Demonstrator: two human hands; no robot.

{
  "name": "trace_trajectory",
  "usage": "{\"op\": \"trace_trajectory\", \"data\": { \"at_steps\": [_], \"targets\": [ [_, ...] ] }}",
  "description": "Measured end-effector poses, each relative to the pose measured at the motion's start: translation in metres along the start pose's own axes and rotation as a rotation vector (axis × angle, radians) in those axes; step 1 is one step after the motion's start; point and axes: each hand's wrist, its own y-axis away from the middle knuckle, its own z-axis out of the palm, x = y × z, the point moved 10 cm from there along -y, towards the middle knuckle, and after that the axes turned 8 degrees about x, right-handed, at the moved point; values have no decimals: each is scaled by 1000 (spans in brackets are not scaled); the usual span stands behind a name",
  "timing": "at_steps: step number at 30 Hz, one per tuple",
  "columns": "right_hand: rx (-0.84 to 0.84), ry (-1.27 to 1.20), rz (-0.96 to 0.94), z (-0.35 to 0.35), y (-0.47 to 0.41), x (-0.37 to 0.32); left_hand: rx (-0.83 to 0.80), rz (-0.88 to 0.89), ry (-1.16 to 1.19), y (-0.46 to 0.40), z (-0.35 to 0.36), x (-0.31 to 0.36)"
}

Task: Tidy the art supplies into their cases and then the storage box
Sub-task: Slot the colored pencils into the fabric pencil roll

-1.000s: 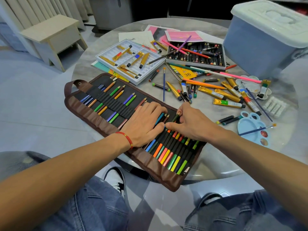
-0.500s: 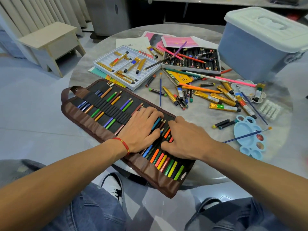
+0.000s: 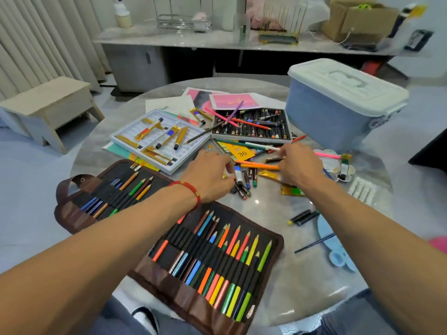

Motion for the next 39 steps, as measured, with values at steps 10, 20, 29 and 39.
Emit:
{"op": "trace_trajectory", "data": {
  "at_steps": [10,20,29,39],
  "targets": [
    [-50,19,-337,25,-3,-48,79,-260,157,-33,-2,-25],
    [-61,117,-492,29,18,-54,89,-210,159,3,-36,-49],
    [-31,-121,-1042,-29,127,-173,10,157,82,87,-28,-28],
    [12,-200,-661,-37,112,-166,-50,-83,205,94,-35,-62]
  ]
}}
